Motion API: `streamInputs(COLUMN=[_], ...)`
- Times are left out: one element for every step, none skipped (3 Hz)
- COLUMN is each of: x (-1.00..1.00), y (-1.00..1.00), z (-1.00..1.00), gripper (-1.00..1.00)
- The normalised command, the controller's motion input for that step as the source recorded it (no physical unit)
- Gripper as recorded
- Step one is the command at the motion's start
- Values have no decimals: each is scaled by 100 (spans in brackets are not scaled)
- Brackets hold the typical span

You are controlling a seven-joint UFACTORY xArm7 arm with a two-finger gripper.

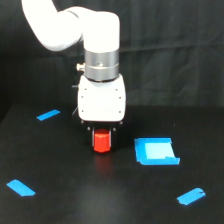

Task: Pick up the red object from the table

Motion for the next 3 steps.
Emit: streamInputs(x=[3, 1, 1], y=[-9, -2, -4], z=[66, 89, 100], gripper=[-99, -99, -99])
